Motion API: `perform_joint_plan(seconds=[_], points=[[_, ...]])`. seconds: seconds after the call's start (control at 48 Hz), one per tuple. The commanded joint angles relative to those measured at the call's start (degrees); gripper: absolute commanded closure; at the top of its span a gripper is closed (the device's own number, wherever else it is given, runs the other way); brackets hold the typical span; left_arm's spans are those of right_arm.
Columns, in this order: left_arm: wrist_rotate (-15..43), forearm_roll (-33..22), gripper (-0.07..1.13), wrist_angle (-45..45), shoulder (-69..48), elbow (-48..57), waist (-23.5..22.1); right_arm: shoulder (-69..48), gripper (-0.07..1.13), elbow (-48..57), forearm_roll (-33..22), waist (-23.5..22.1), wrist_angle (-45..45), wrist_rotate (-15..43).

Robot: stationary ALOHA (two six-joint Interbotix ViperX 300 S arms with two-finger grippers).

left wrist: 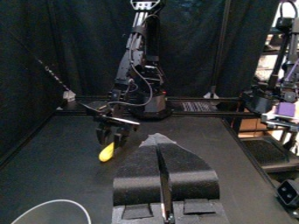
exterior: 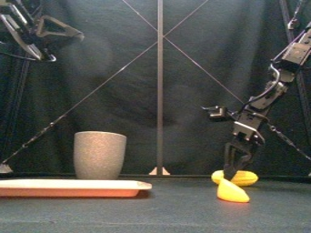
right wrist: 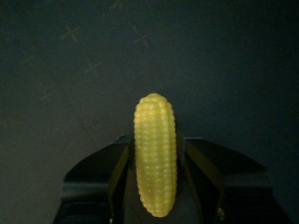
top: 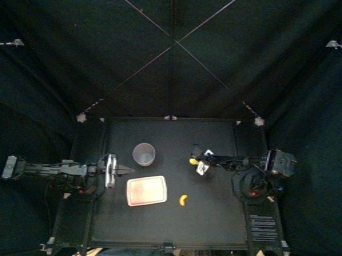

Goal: Pick the corn then place it in the grey bowl
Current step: Place corn in the grey bowl

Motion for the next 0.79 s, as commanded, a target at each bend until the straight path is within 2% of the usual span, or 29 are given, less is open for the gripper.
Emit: perform_joint_plan(seconds=[0.021,0.167,0.417,0.604,0.792], points=[[0.0,-0.1,1.09,-0.4,0.0,-0.9,-0.1,-0.6,0.52,-2.2,0.2,0.4,-0.4,0.0],[0.0,-0.1,1.09,-0.4,0.0,-0.9,-0.1,-1.1,0.53,-6.5,-0.1,1.8,0.1,-0.1],[0.1,0.0,1.09,-0.4,-0.1,-1.0,-0.2,-2.9,0.53,-20.2,0.2,5.2,0.3,0.0],[0.1,0.2,1.09,-0.5,-0.3,-1.3,-0.1,1.6,0.53,-29.9,-0.2,8.9,-1.0,-0.3],[0.1,0.2,1.09,-0.6,-1.1,-1.1,-0.1,8.9,0.53,-40.6,-1.0,10.1,-1.4,-0.1]])
